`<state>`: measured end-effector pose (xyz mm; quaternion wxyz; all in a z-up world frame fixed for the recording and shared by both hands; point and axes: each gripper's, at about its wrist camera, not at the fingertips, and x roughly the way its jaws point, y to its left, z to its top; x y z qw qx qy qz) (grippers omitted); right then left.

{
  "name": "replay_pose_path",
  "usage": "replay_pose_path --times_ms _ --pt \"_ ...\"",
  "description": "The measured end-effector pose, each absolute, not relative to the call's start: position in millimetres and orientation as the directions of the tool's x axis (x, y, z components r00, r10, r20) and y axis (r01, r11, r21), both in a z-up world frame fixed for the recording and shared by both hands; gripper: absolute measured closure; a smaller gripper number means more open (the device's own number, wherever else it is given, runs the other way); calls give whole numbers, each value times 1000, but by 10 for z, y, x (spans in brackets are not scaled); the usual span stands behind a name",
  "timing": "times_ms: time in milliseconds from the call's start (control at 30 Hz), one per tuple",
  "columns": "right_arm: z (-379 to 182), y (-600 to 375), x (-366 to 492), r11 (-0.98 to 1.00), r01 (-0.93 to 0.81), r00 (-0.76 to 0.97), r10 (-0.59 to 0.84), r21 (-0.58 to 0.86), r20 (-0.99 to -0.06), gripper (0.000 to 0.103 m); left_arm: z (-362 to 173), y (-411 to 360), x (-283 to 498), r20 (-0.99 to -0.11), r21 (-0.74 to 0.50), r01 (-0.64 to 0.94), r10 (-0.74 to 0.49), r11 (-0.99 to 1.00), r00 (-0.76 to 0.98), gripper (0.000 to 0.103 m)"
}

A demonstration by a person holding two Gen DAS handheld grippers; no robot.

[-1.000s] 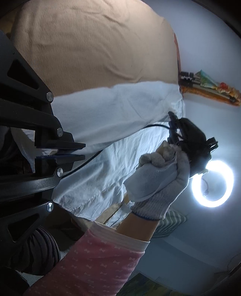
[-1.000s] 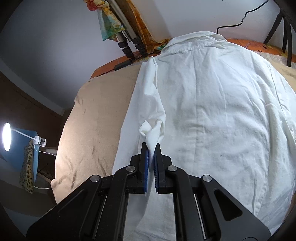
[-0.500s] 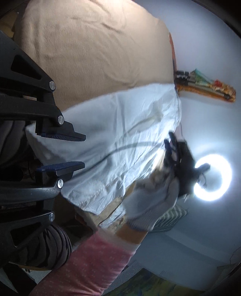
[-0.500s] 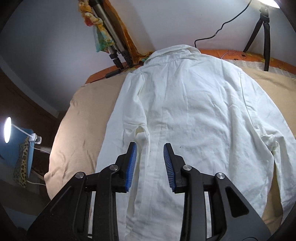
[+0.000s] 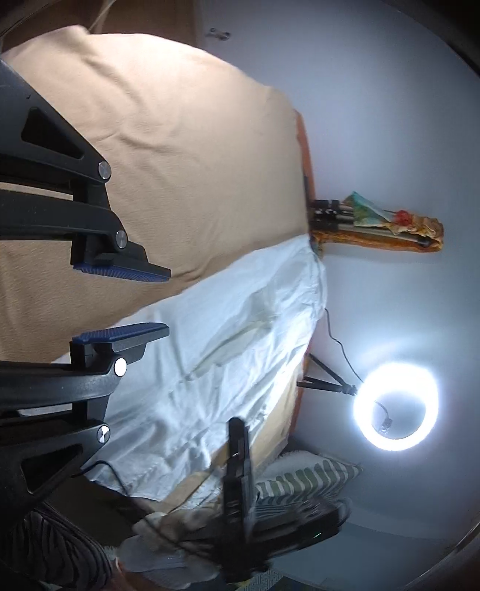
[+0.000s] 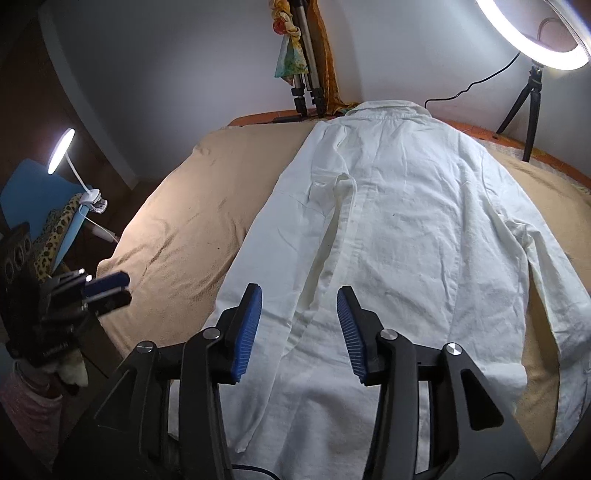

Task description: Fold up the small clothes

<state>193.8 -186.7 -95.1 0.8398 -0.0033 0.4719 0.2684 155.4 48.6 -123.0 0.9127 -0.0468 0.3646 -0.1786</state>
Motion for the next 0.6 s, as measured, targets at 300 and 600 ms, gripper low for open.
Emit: replay_pose_path --times_ms 300,600 --pt "-723 -2528 1760 917 -342 519 368 207 -772 54 -710 250 1961 -602 -177 369 -397 912 693 74" --pt "-815 -3798 1587 978 -97 587 208 187 -783 47 -773 -477 1803 -613 -231 512 -532 827 583 67"
